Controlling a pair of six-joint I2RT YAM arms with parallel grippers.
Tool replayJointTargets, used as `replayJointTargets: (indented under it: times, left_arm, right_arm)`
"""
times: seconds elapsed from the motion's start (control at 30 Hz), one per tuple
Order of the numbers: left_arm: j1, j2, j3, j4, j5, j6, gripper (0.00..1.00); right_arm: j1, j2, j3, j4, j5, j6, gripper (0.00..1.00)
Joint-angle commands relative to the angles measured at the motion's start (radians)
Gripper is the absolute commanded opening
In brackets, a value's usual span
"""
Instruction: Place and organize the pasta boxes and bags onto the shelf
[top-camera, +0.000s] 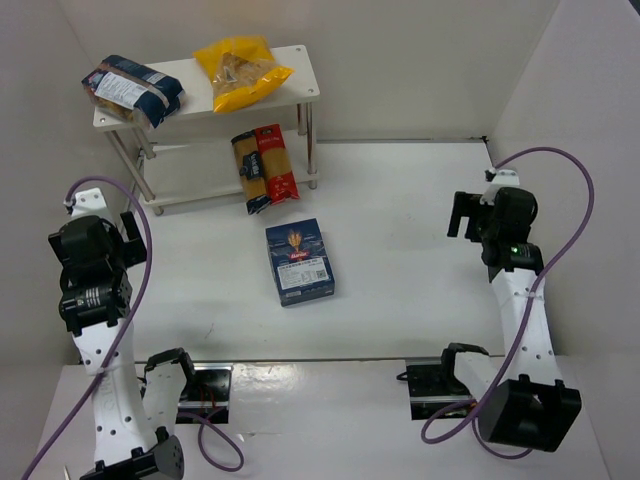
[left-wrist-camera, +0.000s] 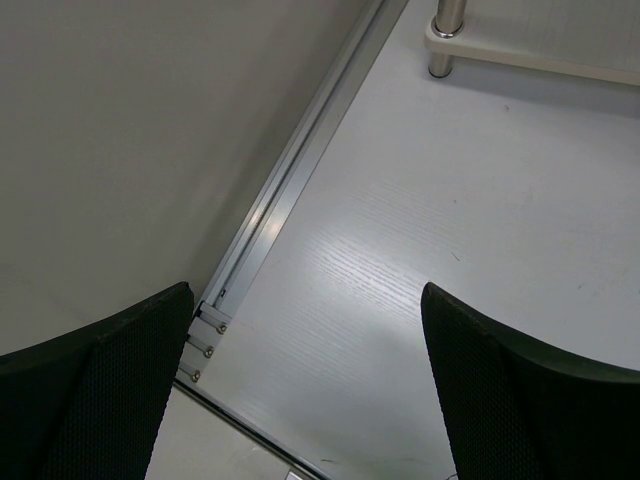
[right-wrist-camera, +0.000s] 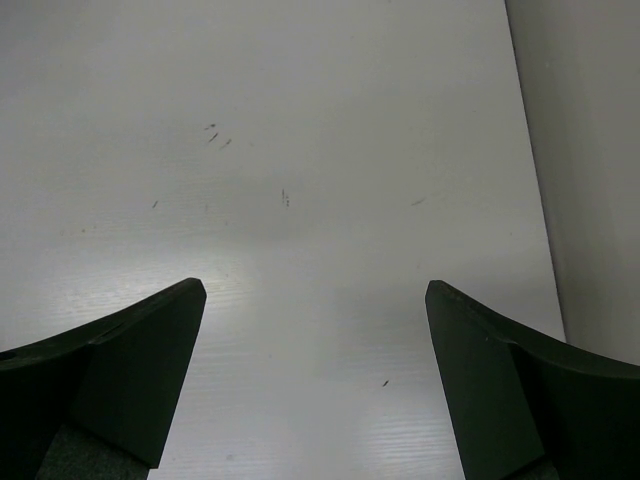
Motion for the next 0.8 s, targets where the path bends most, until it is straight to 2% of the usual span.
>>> replayJointTargets:
  times: [0.0,0.33,0.77]
  left_arm:
    - [-0.003,-0.012,-0.007,0.045,-0.011,-0.011,1.00]
    - [-0.003,-0.012,-0.007,0.045,-0.011,-0.011,1.00]
    - [-0.003,-0.021,-0.007,0.055,-0.020,-0.011,1.00]
  right_arm:
    - [-0.087,-0.022,0.001,0.033,-0.106,-0.011,1.00]
    - [-0.119,-0.022,0.001,0.022,-0.117,-0.029,1.00]
    - [-0.119,0.059,0.010,0.031,-0.105,-0.029,1.00]
